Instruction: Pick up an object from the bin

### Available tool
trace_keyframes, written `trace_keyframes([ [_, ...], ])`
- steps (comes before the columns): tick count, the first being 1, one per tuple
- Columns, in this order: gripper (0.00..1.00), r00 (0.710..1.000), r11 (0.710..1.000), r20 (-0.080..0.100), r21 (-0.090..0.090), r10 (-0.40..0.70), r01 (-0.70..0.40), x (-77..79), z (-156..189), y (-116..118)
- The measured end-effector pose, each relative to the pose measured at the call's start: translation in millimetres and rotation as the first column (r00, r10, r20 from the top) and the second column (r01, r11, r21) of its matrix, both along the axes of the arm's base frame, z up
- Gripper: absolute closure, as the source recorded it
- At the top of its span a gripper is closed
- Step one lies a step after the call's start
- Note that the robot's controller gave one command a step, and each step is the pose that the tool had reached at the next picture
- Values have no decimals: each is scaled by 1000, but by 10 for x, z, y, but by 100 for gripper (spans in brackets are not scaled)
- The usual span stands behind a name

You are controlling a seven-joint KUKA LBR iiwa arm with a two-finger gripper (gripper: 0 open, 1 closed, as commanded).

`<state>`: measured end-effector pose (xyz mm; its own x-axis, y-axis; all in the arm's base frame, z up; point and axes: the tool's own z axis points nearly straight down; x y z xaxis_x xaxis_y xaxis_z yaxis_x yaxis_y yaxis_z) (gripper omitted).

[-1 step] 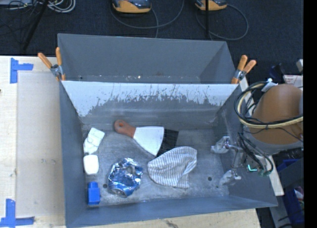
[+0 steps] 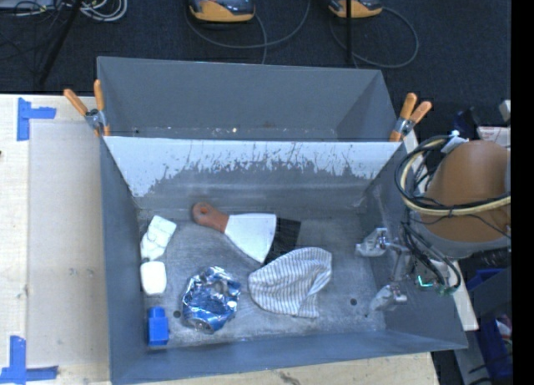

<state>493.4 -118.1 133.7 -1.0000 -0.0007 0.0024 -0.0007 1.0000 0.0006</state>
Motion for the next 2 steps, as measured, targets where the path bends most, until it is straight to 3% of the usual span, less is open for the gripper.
trace_keyframes([
  [1,0,1000,1000,5,-3,17,-17,249,-205,351],
  [2,100,1000,1000,-22,2,22,-22,466,-578,665],
])
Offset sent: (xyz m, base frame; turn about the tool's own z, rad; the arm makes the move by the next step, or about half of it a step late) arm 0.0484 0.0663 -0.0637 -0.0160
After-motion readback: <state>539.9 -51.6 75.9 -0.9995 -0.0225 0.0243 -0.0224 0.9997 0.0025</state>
